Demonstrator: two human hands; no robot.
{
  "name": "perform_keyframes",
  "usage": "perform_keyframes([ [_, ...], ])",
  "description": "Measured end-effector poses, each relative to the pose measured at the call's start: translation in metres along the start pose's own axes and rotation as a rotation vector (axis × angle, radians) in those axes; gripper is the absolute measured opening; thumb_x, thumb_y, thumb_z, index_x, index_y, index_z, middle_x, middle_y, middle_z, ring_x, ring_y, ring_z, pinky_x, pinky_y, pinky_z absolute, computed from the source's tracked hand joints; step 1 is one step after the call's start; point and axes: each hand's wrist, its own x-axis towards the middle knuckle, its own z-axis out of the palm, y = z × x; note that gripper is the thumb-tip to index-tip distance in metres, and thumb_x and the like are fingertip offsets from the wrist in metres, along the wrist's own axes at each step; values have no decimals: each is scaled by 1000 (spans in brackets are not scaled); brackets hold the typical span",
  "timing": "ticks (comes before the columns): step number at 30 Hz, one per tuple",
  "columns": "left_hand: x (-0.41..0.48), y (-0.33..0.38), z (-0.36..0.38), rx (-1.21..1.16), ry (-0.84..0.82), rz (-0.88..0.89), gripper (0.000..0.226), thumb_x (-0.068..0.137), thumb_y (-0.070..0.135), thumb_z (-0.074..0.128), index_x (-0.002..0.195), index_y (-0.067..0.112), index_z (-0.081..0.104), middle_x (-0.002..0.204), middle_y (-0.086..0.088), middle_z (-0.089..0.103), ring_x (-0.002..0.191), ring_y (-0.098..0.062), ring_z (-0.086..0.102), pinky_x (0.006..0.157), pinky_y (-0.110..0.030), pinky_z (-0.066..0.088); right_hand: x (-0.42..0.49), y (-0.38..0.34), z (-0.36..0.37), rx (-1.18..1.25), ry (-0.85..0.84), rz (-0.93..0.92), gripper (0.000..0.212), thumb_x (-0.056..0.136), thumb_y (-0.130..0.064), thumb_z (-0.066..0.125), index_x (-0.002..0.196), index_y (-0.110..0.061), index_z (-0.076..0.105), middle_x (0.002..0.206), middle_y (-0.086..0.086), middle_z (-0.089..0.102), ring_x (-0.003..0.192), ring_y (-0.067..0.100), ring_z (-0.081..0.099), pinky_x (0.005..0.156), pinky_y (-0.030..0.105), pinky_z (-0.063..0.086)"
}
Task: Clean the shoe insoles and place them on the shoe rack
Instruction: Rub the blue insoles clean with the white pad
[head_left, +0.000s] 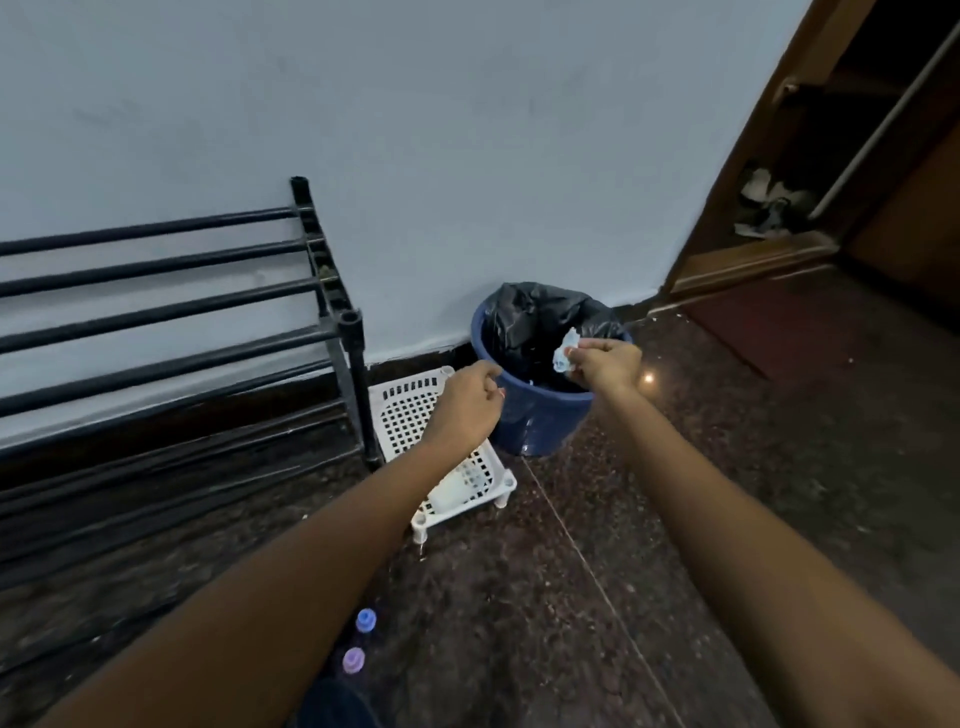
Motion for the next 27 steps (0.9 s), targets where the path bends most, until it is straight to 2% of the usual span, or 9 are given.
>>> perform_keyframes([
  [4, 28, 4, 3, 6, -28, -1, 34, 96, 3, 45, 129, 3, 52, 114, -14, 62, 105, -24, 56, 73, -12, 33, 41, -22, 8, 69, 78, 15, 11, 82, 2, 64, 77, -6, 58, 85, 12, 60, 57, 12, 54, 41, 14, 48],
  [7, 51, 6, 4, 16, -26, 5, 32, 98, 4, 44, 129, 1, 51, 102, -15, 62, 90, -15, 53, 63, -12, 36, 70, -22, 18, 172, 114, 50, 11, 82, 6, 61, 84, -5, 59, 92, 15, 61, 61, 16, 55, 49, 18, 50],
  [9, 66, 7, 9, 24, -21, 0, 33, 98, 7, 46, 130, 3, 50, 103, -12, 60, 89, -16, 53, 72, -19, 39, 85, -13, 21, 163, 150, 62, 19, 83, 9, 56, 99, 0, 61, 94, 17, 63, 63, 19, 56, 59, 24, 52],
  [11, 77, 6, 16, 49, -19, 1, 34, 98, 9, 47, 131, 4, 50, 116, -14, 59, 99, -22, 56, 84, -27, 42, 95, 0, 22, 146, 167, 74, 27, 84, 12, 50, 109, 5, 58, 81, 14, 61, 57, 15, 53, 57, 23, 50],
  [14, 88, 5, 30, 60, -39, 5, 35, 98, 8, 47, 132, 4, 49, 125, -17, 55, 110, -29, 55, 92, -32, 42, 99, 22, 24, 145, 148, 87, 24, 85, 12, 47, 106, 7, 58, 67, 8, 55, 54, 14, 50, 50, 20, 47],
  [17, 93, 5, 44, 53, -41, 21, 35, 97, 8, 47, 132, 4, 48, 122, -17, 57, 97, -24, 57, 86, -32, 44, 100, 43, 27, 141, 127, 84, 18, 85, 11, 50, 99, 5, 60, 74, 14, 59, 57, 17, 54, 55, 22, 49],
  [20, 93, 1, 54, 49, -29, 36, 34, 97, 8, 48, 131, 5, 49, 116, -16, 59, 87, -17, 54, 84, -33, 46, 94, 56, 28, 169, 99, 60, 14, 84, 11, 53, 95, 6, 61, 69, 10, 59, 59, 14, 55, 60, 22, 52],
  [23, 88, -9, 58, 51, -27, 29, 34, 96, 7, 48, 130, 4, 50, 119, -16, 58, 101, -26, 58, 88, -33, 44, 80, 63, 30, 180, 55, 1, 12, 85, 8, 56, 95, 5, 62, 70, 7, 60, 64, 13, 58, 63, 20, 53],
  [27, 75, -37, 56, 43, 2, 0, 33, 96, 3, 45, 128, 1, 52, 116, -15, 61, 108, -28, 57, 82, -23, 38, 49, 76, 38, 47, 17, -205, 12, 87, 2, 56, 95, 0, 65, 72, 2, 62, 69, 11, 60, 67, 18, 52],
])
